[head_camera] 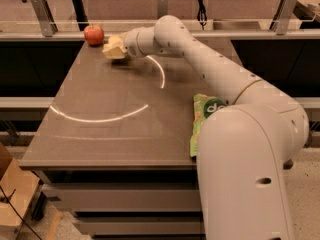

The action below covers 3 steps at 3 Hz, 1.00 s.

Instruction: Move sponge near apple

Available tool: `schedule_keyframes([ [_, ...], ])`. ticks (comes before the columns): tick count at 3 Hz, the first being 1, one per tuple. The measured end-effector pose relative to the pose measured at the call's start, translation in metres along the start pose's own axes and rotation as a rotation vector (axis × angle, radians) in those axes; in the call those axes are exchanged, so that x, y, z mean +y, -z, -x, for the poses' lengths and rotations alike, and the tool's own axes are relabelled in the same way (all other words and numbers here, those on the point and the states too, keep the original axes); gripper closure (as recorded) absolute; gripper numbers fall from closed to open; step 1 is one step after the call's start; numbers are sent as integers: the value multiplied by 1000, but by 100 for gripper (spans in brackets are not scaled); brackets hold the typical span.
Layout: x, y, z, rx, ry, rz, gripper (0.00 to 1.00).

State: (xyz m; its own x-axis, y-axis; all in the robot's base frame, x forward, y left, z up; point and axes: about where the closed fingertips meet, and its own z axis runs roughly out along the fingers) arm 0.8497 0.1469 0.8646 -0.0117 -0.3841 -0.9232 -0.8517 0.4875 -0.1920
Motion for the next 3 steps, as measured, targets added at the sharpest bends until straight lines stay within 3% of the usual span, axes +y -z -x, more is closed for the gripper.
schedule_keyframes([
  [1, -4, -9, 0, 2, -16, -4, 12],
  [2, -10, -12, 2, -7, -30, -16, 0],
  [3, -10, -13, 2, -7, -30, -16, 0],
])
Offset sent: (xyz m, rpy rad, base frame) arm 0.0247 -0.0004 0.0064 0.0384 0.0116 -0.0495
